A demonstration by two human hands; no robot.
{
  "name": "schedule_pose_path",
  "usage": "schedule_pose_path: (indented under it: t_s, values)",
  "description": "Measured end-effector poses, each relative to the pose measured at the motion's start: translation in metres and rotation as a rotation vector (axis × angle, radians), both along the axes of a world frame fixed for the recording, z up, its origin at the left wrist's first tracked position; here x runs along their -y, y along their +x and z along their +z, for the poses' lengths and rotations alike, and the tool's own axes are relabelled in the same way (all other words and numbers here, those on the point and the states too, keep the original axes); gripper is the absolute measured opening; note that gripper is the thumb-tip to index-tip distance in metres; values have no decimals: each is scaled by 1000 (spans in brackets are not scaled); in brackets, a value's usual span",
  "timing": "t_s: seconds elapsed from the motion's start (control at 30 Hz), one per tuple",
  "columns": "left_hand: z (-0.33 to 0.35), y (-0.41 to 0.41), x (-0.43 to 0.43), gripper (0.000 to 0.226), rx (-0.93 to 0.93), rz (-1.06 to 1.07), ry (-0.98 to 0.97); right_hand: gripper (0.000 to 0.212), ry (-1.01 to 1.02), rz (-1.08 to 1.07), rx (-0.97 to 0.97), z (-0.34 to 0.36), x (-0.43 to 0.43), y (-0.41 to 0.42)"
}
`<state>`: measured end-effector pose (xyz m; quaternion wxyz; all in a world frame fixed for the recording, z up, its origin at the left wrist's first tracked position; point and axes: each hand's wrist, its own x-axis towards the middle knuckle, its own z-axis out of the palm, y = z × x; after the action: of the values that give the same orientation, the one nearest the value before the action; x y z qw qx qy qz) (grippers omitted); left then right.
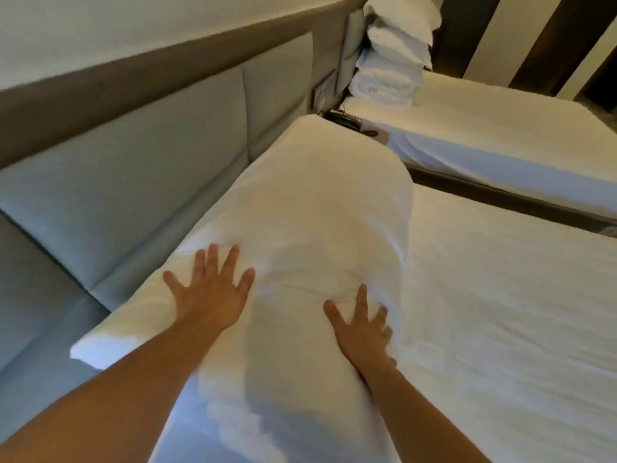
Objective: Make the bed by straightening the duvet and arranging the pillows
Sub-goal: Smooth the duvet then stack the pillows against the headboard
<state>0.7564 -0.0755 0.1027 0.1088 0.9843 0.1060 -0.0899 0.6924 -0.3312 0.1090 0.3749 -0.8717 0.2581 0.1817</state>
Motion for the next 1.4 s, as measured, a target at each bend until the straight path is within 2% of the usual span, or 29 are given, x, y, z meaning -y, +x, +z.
schedule_pose_path:
  t_s: [0.17,0.37,0.53,0.6,0.67,0.77,0.83,0.93,1.1,1.2,1.3,1.4]
  values:
    - [-34,4,-5,68,95,-18,7,93,-103,-16,18,-17,-6,-4]
    - [-26,4,-5,68,55,-23,-33,90,-149,-13,42,-14,-7,-9]
    - [0,-20,-15,66,-6,-98,-34,78,-130,117,84,7,2,-56]
    - [11,-55,-23,62,76,-184,-21,81,-64,109,146,7,6,-100]
    - [16,-106,-34,59,242,-209,-40,83,-2,18,237,5,2,-152]
    - [8,-187,-50,54,433,-126,-125,80,82,-180,354,-9,-14,-224]
    - [-7,-233,-60,52,468,-53,-228,79,109,-303,376,-26,-30,-260]
    - [-47,-284,-84,61,357,101,-265,78,153,-359,199,-54,-54,-292]
    - [-96,-299,-136,90,-85,393,-56,94,312,-265,-162,-95,-86,-280]
    - [-107,-279,-165,108,-229,498,-118,99,347,-311,-191,-111,-100,-262]
    - [-113,-265,-188,117,-271,565,-257,97,332,-367,-179,-123,-110,-258]
    - [-114,-265,-193,122,-309,567,-249,99,323,-409,-146,-130,-115,-261]
